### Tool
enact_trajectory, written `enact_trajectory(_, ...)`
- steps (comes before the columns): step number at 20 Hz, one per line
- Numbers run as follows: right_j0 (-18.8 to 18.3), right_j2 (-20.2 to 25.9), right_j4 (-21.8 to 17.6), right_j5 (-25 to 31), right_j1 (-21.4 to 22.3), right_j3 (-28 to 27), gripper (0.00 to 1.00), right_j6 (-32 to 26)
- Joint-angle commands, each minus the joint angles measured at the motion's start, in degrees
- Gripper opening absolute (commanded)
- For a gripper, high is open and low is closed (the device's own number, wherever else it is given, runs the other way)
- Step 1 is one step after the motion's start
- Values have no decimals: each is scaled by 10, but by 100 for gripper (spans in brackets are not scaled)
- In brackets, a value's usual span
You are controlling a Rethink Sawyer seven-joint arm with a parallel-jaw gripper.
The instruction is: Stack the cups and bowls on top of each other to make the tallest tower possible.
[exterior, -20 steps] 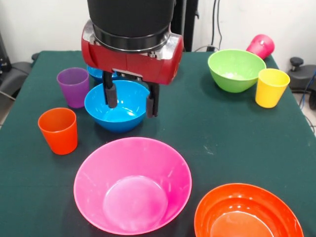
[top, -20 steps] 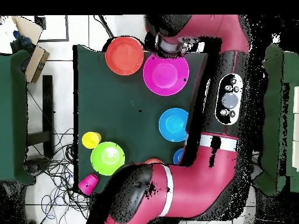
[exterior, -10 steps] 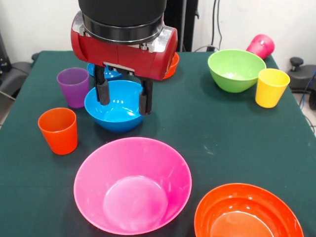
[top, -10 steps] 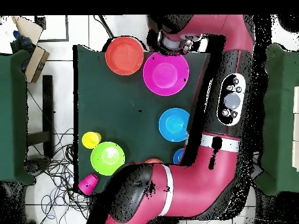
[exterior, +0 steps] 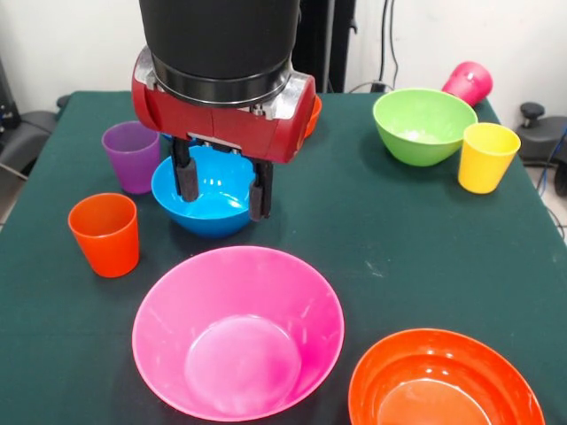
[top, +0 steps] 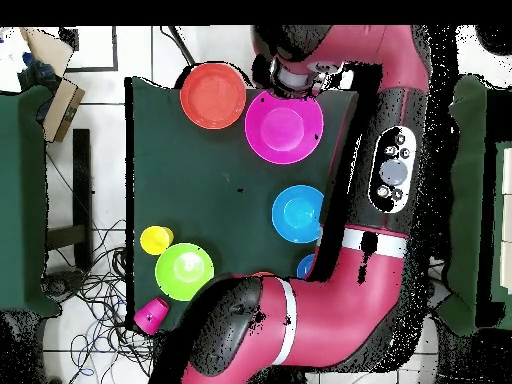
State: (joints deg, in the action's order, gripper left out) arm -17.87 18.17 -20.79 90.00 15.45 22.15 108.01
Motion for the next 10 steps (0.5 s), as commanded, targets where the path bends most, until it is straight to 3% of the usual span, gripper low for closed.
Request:
enact_trajectory(1, 6, 14, -45, 23, -19, 22, 100, -183)
enact_trajectory(10, 7, 17, -55, 20, -18, 18, 100, -226)
